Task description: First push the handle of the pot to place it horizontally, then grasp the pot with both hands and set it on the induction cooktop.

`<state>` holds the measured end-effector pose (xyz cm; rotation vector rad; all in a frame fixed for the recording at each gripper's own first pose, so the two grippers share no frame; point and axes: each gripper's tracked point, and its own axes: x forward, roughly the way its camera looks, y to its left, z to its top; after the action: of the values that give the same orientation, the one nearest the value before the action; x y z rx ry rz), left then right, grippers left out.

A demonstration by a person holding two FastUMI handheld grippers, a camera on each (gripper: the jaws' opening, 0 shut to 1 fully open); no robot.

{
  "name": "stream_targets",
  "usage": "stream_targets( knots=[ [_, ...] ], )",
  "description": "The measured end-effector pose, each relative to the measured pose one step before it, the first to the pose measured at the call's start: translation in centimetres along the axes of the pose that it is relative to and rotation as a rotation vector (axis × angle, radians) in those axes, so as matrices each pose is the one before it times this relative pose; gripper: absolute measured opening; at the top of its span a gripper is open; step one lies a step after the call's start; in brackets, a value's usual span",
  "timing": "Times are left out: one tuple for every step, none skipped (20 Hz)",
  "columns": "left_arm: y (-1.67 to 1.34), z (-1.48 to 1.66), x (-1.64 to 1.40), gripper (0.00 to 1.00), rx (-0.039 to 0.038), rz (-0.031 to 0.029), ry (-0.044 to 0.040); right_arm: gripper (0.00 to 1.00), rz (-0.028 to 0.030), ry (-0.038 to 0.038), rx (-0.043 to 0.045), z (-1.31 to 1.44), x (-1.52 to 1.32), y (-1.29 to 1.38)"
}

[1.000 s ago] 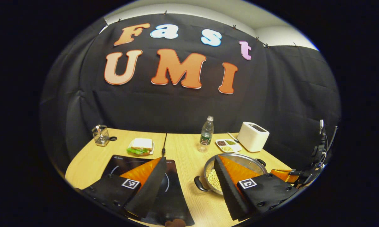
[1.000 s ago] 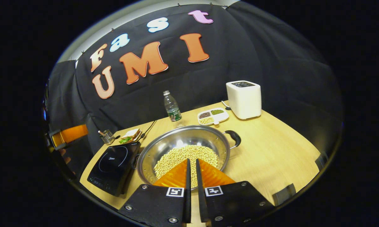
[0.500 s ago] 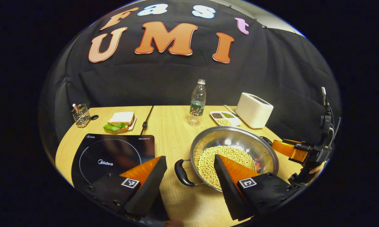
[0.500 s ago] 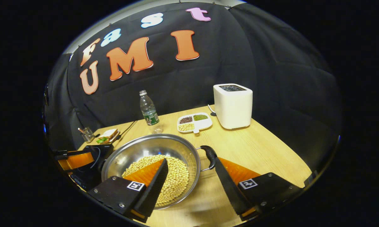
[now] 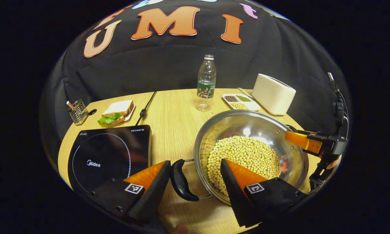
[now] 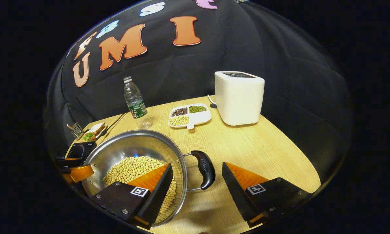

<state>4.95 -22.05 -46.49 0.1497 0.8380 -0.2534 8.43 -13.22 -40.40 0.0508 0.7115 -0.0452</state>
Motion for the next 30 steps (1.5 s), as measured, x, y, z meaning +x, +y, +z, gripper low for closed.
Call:
stream_targets(
  knots=[
    [-0.119, -0.281, 0.485, 0.99, -0.01452, -0.00696, 0.02155, 0.94, 0.00096, 0.00900, 0.00287, -0.032, 0.243, -0.086],
    [-0.276, -0.426, 0.428, 0.99, -0.01148, -0.01072, 0.01734, 0.94, 0.00285, 0.01282, 0.00733, -0.067, 0.262, -0.005],
    [-0.008, -0.259, 0.176, 0.99, -0.00437, -0.00005, 0.01724, 0.94, 0.00966, 0.01462, 0.00831, -0.257, 0.309, 0.238],
    [0.121, -0.472, 0.645, 0.99, -0.00688, -0.00309, 0.02471, 0.94, 0.00461, 0.01578, 0.01512, -0.427, 0.246, 0.081],
    [-0.104, -0.676, 0.285, 0.98, -0.01216, -0.00564, 0.03252, 0.92, 0.00430, 0.01689, 0.01764, -0.304, 0.216, 0.047],
    [0.555, -0.173, 0.163, 0.96, 0.00059, 0.02402, 0.01739, 0.89, 0.00491, 0.01462, 0.01822, -0.190, 0.259, 0.066],
    [0.567, -0.153, 0.049, 0.93, -0.00330, 0.01507, 0.01967, 0.78, 0.00143, 0.01250, 0.01960, -0.215, 0.271, 0.012],
    [0.060, 0.253, 0.032, 0.85, -0.01177, -0.00144, 0.00131, 0.80, 0.01584, 0.01375, 0.02286, -0.157, 0.220, 0.309],
    [-0.157, -0.303, 0.174, 0.77, -0.01401, 0.00025, 0.01577, 0.72, 0.00588, 0.00994, 0.01565, -0.230, 0.139, 0.128],
    [0.023, 0.039, -0.077, 0.76, -0.00821, 0.00516, 0.00653, 0.68, 0.00259, -0.00896, 0.00171, 0.263, 0.007, -0.001],
    [0.036, 0.276, 0.043, 0.73, -0.00065, 0.00488, 0.00009, 0.62, -0.00069, 0.00404, -0.00520, -0.174, -0.129, -0.040],
    [0.100, 0.123, 0.011, 0.71, -0.00659, 0.00176, -0.00200, 0.60, -0.00353, 0.00346, 0.00212, -0.089, -0.127, 0.060],
    [0.068, -0.023, -0.178, 0.69, -0.00258, -0.00233, 0.00237, 0.56, -0.00218, 0.00172, 0.00129, -0.088, -0.360, 0.082],
    [-0.033, -0.015, 0.024, 0.70, -0.00307, -0.00606, -0.00420, 0.55, -0.00324, -0.00353, -0.00505, 0.073, -0.349, 0.066],
    [0.046, 0.143, -0.217, 0.70, -0.00597, -0.00646, -0.00268, 0.53, -0.00758, -0.00270, -0.00837, -0.071, -0.349, 0.014],
    [0.039, 0.118, -0.255, 0.70, -0.00174, -0.00319, -0.00139, 0.53, -0.00495, 0.00079, -0.00808, -0.001, -0.372, 0.108],
    [0.099, 0.274, -0.449, 0.69, 0.00013, -0.00093, -0.00814, 0.53, -0.00186, -0.00522, -0.00125, 0.058, -0.559, 0.228],
    [0.190, 0.348, -0.649, 0.69, 0.00453, 0.00091, -0.01252, 0.53, 0.00230, -0.00674, 0.00261, 0.197, -0.469, 0.389],
    [0.229, 0.412, -0.741, 0.69, 0.00534, 0.00281, -0.01419, 0.53, 0.00388, -0.00784, 0.00292, 0.222, -0.575, 0.351],
    [0.296, 0.310, -0.791, 0.69, 0.00504, 0.00153, -0.01178, 0.53, 0.00179, -0.00996, -0.00034, 0.289, -0.431, 0.532],
    [0.305, 0.365, -0.570, 0.69, -0.00002, -0.00046, -0.00837, 0.53, 0.00129, -0.01141, -0.00568, 0.289, -0.608, 0.501],
    [0.430, 0.231, -0.557, 0.69, -0.00479, -0.00124, -0.00692, 0.53, 0.00138, -0.01146, -0.01070, 0.370, -0.556, 0.618],
    [0.490, 0.309, -0.601, 0.69, -0.00413, -0.00018, -0.00782, 0.53, 0.00317, -0.01311, -0.00870, 0.453, -0.655, 0.676],
    [0.562, 0.404, -0.664, 0.69, -0.00389, 0.00095, -0.01185, 0.53, 0.00479, -0.01226, -0.00588, 0.486, -0.542, 0.786],
    [0.669, 0.436, -0.655, 0.69, -0.00259, 0.00192, -0.01331, 0.53, 0.00719, -0.01232, -0.00617, 0.458, -0.599, 0.843],
    [0.593, 0.195, -0.731, 0.69, -0.00274, 0.00388, -0.01113, 0.53, 0.00781, -0.01079, -0.00426, 0.487, -0.506, 0.923],
    [0.722, 0.341, -0.826, 0.69, -0.00136, 0.00454, -0.00925, 0.53, 0.00790, -0.00988, -0.00449, 0.496, -0.493, 0.927],
    [0.642, 0.252, -0.692, 0.69, -0.00408, 0.00438, -0.00821, 0.53, 0.00730, -0.00872, -0.00347, 0.213, -0.489, 0.926],
    [0.732, 0.292, -0.754, 0.69, -0.00905, 0.00455, -0.00877, 0.53, 0.00776, -0.00711, -0.00681, 0.273, -0.378, 1.001],
    [0.954, 0.233, -0.837, 0.69, -0.00556, 0.00507, -0.00810, 0.53, 0.00864, -0.00578, -0.00765, 0.204, -0.364, 1.071]
  ],
)
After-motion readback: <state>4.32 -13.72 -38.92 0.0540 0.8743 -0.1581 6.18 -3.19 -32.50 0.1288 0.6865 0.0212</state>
